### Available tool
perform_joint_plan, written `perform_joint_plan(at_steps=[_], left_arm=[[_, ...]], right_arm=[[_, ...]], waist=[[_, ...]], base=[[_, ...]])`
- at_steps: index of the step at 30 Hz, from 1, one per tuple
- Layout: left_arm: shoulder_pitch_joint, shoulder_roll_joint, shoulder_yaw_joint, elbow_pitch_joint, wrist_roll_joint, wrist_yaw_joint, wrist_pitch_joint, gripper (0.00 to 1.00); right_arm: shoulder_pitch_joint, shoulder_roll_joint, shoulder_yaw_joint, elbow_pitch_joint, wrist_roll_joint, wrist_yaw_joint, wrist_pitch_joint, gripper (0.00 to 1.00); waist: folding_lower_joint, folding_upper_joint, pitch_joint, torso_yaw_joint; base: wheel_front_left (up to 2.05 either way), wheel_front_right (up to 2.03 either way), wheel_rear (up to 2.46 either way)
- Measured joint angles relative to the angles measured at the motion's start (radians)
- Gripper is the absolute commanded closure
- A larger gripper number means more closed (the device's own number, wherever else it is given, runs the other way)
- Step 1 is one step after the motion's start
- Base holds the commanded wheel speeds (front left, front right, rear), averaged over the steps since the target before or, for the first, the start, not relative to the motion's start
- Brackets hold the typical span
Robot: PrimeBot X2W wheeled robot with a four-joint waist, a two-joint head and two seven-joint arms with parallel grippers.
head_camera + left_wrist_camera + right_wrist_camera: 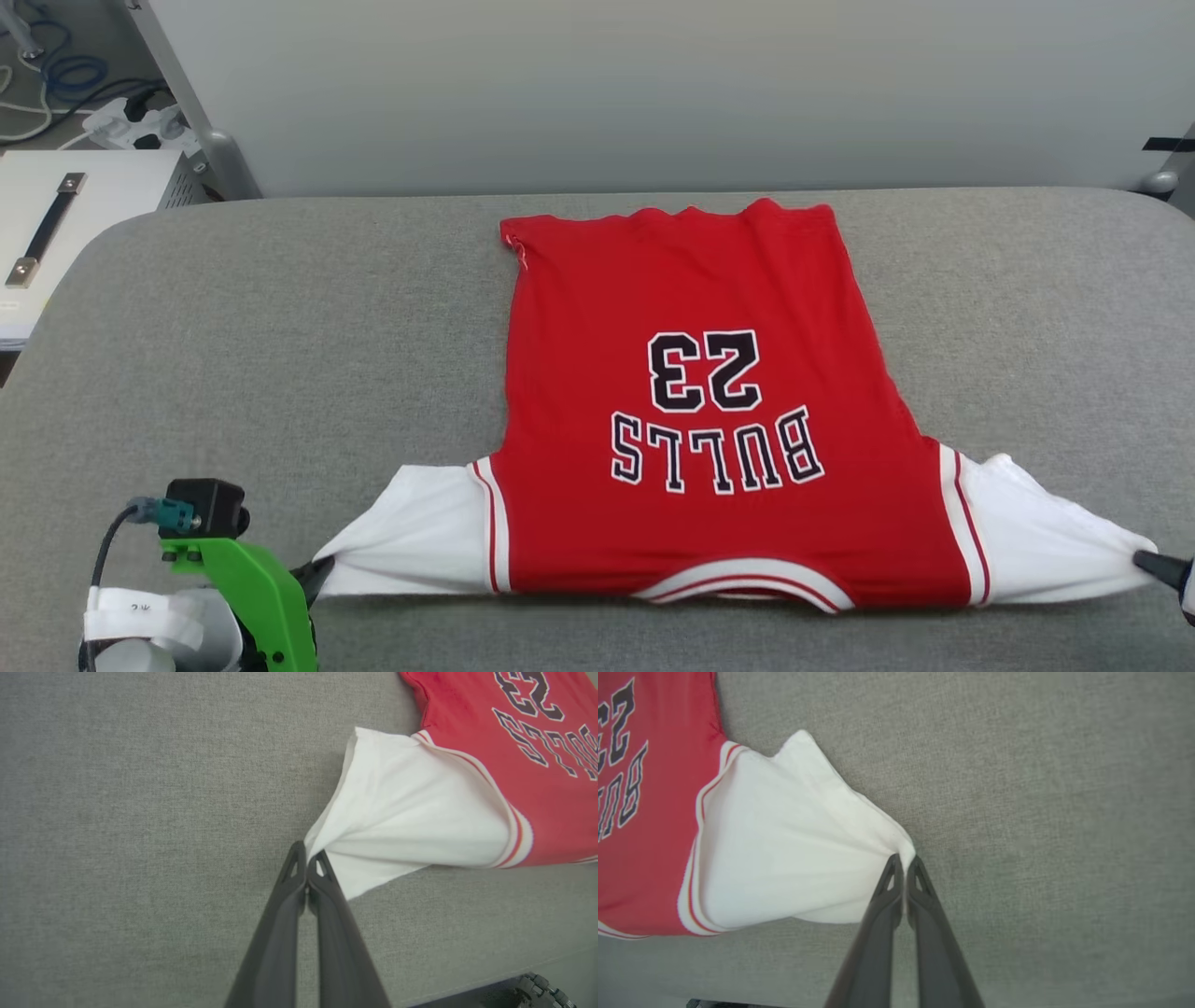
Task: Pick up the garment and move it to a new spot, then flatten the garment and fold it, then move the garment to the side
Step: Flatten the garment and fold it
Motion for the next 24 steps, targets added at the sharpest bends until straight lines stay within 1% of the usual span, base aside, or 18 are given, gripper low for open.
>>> perform_joint_plan(at_steps=[3, 5, 10, 13, 14, 15, 18, 19, 22, 24], left_arm=[[0.065, 0.023, 0.007, -0.102, -0.023, 0.031, 0.033, 1.00], [0.094, 0.030, 0.007, -0.155, -0.027, 0.050, 0.049, 1.00], [0.125, 0.038, 0.003, -0.244, -0.029, 0.081, 0.078, 1.00], [0.125, 0.042, 0.002, -0.273, -0.029, 0.084, 0.080, 1.00], [0.125, 0.043, 0.001, -0.279, -0.028, 0.084, 0.080, 1.00], [0.125, 0.044, -0.001, -0.289, -0.027, 0.084, 0.085, 1.00], [0.125, 0.047, -0.017, -0.329, -0.025, 0.084, 0.101, 1.00], [0.125, 0.047, -0.022, -0.347, -0.025, 0.091, 0.108, 1.00], [0.124, 0.052, -0.030, -0.398, -0.020, 0.102, 0.132, 1.00], [0.124, 0.066, -0.037, -0.432, -0.013, 0.110, 0.151, 1.00]], right_arm=[[0.080, 0.007, -0.080, -0.082, -0.026, 0.000, 0.078, 1.00], [0.119, 0.024, -0.130, -0.138, -0.046, 0.000, 0.117, 1.00], [0.173, 0.099, -0.238, -0.276, -0.118, 0.000, 0.205, 1.00], [0.176, 0.140, -0.275, -0.346, -0.158, 0.000, 0.252, 1.00], [0.176, 0.148, -0.281, -0.370, -0.170, 0.000, 0.260, 0.60], [0.175, 0.157, -0.287, -0.395, -0.187, 0.000, 0.265, 0.00], [0.167, 0.174, -0.307, -0.457, -0.202, -0.001, 0.297, 0.00], [0.158, 0.178, -0.312, -0.483, -0.202, -0.001, 0.308, 0.00], [0.101, 0.184, -0.311, -0.548, -0.203, -0.001, 0.343, 0.00], [0.039, 0.188, -0.307, -0.583, -0.203, -0.001, 0.370, 0.00]], waist=[[0.0000, 0.0000, 0.004, 0.002], [0.0000, 0.0000, 0.009, 0.003], [0.0000, 0.0000, 0.032, 0.005], [0.0000, 0.0000, 0.049, 0.007], [0.0000, 0.0000, 0.054, 0.007], [0.0000, 0.0000, 0.061, 0.008], [0.0000, 0.0000, 0.084, 0.011], [0.0000, 0.0000, 0.093, 0.012], [0.0001, 0.0000, 0.122, 0.018], [0.0001, 0.0000, 0.148, 0.024]], base=[[0.00, 0.00, 0.00], [0.00, 0.00, 0.00], [0.00, 0.00, 0.00], [0.00, 0.00, 0.00], [0.00, 0.00, 0.00], [0.00, 0.00, 0.00], [0.00, 0.00, 0.00], [0.00, 0.00, 0.00], [0.00, 0.00, 0.00], [0.00, 0.00, 0.00]])
